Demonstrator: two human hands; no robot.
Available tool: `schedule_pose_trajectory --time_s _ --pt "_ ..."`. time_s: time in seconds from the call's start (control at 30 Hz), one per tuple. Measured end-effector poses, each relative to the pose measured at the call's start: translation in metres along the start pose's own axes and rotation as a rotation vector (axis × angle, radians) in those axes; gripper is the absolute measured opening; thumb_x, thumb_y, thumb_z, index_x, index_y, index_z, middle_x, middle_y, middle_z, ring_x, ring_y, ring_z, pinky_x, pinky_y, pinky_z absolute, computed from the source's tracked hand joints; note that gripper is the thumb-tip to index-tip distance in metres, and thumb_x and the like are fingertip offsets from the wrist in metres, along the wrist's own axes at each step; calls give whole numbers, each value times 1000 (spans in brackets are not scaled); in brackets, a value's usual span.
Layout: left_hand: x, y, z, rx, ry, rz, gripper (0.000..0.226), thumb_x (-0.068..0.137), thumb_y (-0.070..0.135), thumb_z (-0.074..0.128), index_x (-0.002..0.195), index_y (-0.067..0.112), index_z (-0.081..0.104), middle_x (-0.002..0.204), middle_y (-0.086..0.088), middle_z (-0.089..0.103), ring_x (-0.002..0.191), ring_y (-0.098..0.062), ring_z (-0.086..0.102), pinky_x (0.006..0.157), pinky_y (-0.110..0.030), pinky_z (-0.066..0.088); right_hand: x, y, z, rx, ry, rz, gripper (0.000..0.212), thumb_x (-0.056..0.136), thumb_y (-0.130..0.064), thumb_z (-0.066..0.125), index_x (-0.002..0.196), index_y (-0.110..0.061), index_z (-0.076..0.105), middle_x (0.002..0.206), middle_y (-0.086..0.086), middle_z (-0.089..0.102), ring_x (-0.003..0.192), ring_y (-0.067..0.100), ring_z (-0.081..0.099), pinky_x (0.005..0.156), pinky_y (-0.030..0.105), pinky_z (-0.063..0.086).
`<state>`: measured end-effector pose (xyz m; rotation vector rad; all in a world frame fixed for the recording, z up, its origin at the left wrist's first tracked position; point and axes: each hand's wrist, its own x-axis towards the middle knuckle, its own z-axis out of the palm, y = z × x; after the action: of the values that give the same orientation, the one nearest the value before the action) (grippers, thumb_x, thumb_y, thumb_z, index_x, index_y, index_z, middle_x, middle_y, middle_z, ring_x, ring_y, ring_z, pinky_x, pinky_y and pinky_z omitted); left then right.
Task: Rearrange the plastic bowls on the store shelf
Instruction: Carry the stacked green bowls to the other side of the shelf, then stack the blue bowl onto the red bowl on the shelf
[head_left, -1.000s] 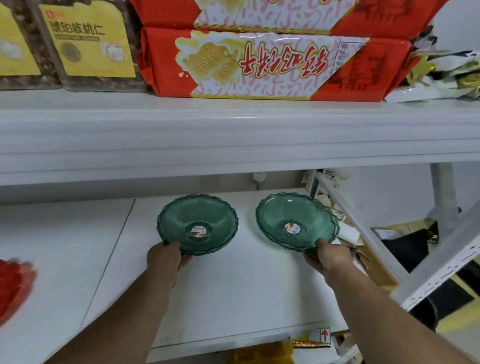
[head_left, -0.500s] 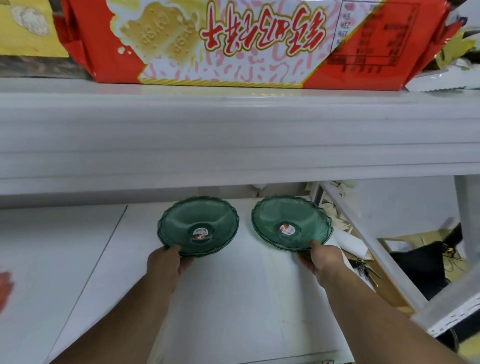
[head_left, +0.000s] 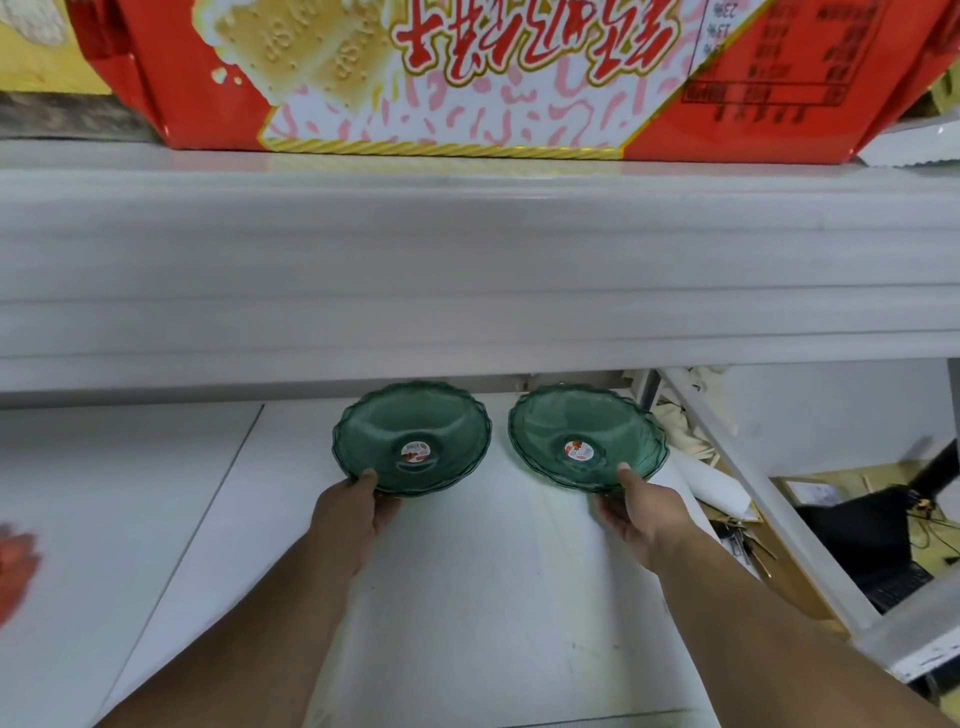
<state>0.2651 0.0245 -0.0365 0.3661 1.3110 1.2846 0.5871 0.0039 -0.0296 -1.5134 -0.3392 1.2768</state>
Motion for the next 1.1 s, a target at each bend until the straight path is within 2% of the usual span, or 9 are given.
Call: schedule_pose_trajectory --time_s 0.17,0.27,0.4,0.47,0.53,0.67,0.83,0.97,1.1 --pt "-10 0 -6 49 25 -81 39 100 20 54 134 1 47 121 -16 50 104 -28 57 94 -43 53 -20 8 -5 -115 -13 -6 28 97 -32 62 95 -4 62 94 11 61 90 25 61 94 42 57" --pt "-21 3 -14 230 30 -65 44 99 19 55 139 3 44 111 -12 54 105 -27 57 92 -42 54 -40 15 -5 -363 53 -66 39 99 -26 55 95 12 61 81 13 61 79 28 55 100 54 52" --pt "-44 10 -31 878 -1 95 58 98 28 52 151 13 34 149 -11 46 128 -29 52 110 -39 42 -76 21 5 -641 37 -236 28 95 -22 54 77 -1 57 79 20 52 67 27 45 67 35 41" --pt "-59 14 -43 1208 -74 217 63 99 34 48 155 15 26 161 -8 31 143 -27 37 116 -35 31 -93 22 13 -824 -53 -290 30 96 -26 55 106 0 66 105 26 66 93 37 63 81 34 45" --pt "-74 18 -57 1421 -130 271 68 98 41 46 157 19 21 164 -5 24 148 -25 29 119 -37 27 -106 23 21 -1086 -165 -372 56 97 -37 54 144 -7 49 145 13 56 131 31 53 103 33 41" --pt "-114 26 -78 1765 -90 317 72 97 50 39 158 22 14 167 -4 12 151 -26 19 121 -41 22 -134 27 40 -1648 -323 -723 70 96 -52 42 154 -14 32 161 9 35 150 30 26 120 44 25" --pt "-170 22 -107 1868 28 256 72 98 51 34 159 20 11 166 -8 12 151 -29 18 121 -45 20 -175 49 59 -1916 -520 -903 77 98 -60 26 160 -17 12 169 8 9 156 30 1 123 52 8" --pt "-217 12 -143 1854 145 209 67 94 49 40 153 19 27 152 -9 39 138 -31 38 108 -45 35 -213 80 65 -1958 -694 -929 77 98 -62 22 160 -18 9 170 7 4 156 30 -1 123 53 5" --pt "-261 5 -187 1774 221 103 68 93 48 42 153 18 28 154 -10 38 140 -32 37 110 -44 37 -255 112 72 -1944 -832 -943 77 99 -60 23 161 -17 7 170 8 2 156 28 -1 124 51 3"
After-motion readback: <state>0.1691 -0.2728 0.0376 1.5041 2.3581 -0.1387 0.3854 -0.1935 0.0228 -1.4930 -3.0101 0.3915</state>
